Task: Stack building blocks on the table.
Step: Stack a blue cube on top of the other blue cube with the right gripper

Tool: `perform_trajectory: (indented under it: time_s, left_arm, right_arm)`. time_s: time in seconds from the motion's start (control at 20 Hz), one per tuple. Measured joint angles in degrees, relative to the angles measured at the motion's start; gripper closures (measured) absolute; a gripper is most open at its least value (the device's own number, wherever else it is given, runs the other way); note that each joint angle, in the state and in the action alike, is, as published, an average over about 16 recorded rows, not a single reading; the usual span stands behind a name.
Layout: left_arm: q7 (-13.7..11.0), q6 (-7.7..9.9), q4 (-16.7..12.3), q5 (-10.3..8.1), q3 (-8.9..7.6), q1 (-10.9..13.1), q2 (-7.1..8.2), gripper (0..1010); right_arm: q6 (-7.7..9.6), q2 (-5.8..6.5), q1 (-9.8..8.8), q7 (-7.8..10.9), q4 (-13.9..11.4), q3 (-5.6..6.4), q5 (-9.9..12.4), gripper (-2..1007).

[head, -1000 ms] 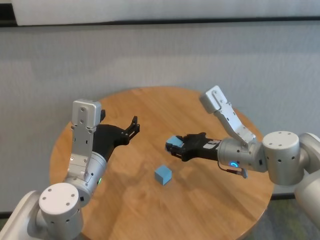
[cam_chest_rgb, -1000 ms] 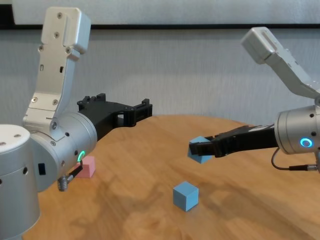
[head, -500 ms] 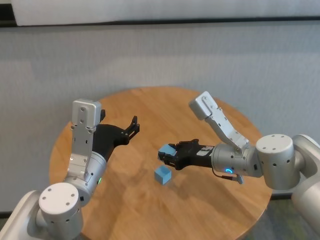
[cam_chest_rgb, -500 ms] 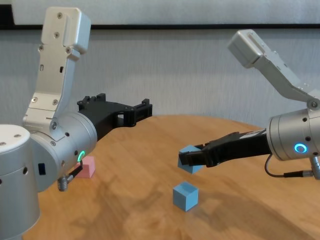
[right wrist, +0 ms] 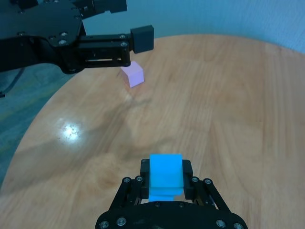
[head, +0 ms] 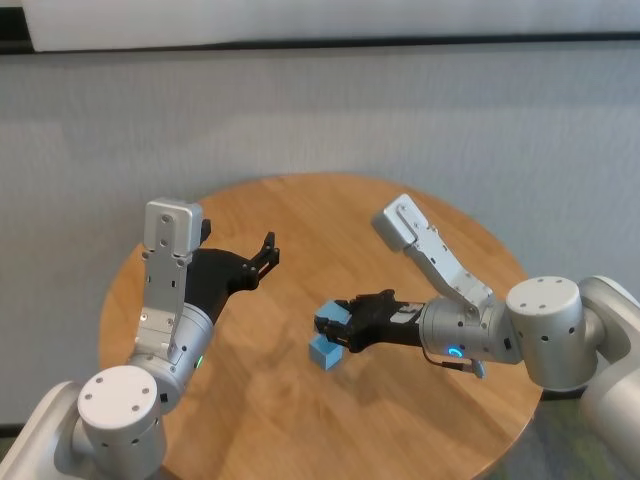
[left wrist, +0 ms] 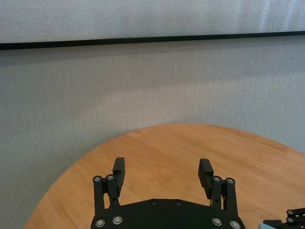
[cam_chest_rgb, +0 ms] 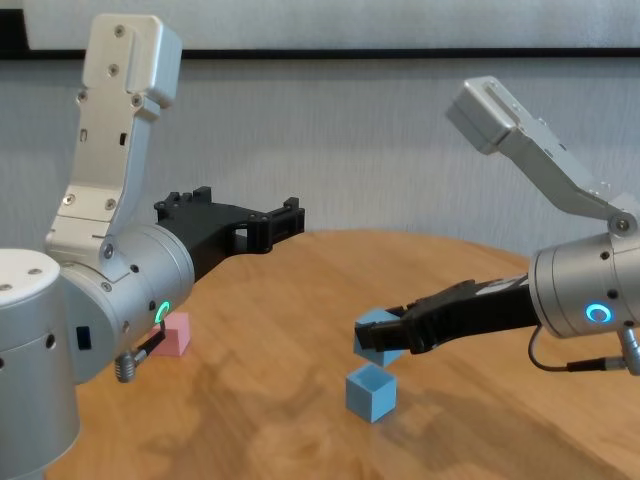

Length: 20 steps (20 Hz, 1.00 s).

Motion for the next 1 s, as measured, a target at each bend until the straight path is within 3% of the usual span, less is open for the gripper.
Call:
perform_trajectory:
  time_s: [1.0]
  left_arm:
    - [0.0, 0.00, 0.0, 0.00, 0.00, 0.0, 0.00, 10]
  right_arm:
    - [0.24, -0.10, -0.58, 0.06, 1.2, -1.12, 0.6, 643]
